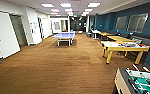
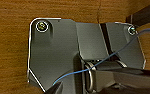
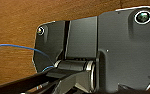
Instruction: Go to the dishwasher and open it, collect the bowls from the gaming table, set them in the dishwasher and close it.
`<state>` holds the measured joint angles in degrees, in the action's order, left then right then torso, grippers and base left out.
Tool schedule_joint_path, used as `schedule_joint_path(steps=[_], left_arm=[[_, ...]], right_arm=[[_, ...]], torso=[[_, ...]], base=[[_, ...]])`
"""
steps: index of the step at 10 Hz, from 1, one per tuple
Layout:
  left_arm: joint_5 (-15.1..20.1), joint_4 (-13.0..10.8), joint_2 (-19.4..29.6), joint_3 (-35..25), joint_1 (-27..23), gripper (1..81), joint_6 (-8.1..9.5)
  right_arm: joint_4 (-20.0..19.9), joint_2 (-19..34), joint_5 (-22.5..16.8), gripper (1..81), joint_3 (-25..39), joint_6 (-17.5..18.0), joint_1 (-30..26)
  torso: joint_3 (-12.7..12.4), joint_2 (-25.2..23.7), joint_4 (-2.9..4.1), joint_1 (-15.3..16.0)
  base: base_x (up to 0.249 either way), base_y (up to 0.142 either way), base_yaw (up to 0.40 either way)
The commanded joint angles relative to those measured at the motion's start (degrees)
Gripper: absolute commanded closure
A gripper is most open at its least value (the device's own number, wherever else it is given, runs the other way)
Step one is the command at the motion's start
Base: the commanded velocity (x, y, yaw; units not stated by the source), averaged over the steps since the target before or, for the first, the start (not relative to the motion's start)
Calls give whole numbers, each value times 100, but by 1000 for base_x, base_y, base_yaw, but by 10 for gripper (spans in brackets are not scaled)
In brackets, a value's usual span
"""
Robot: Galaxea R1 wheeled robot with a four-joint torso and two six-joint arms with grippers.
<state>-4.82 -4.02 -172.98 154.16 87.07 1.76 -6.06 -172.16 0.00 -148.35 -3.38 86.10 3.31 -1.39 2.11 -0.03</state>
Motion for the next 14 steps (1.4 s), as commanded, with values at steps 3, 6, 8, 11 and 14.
schedule_joint_path(steps=[3,6,8,11,14], left_arm=[[341,-2,-26,-18,-177,10,9],[341,-2,-44,-18,-185,10,9],[341,-2,-61,-18,-176,10,9],[332,7,-79,-18,-176,10,9],[341,-2,-88,-18,-176,10,9]], right_arm=[[26,-85,-396,10,-202,-14,-220],[26,-76,-396,10,-202,-14,-220],[17,-85,-360,10,-202,-14,-176],[17,-85,-369,10,-229,-14,-159],[17,-85,-369,10,-229,-14,-150]], torso=[[2,2,0,3],[2,2,0,3],[2,2,0,3],[2,2,0,3],[2,2,0,3]], base=[[240,0,0],[250,0,0],[254,0,0],[259,0,0],[265,0,0]])
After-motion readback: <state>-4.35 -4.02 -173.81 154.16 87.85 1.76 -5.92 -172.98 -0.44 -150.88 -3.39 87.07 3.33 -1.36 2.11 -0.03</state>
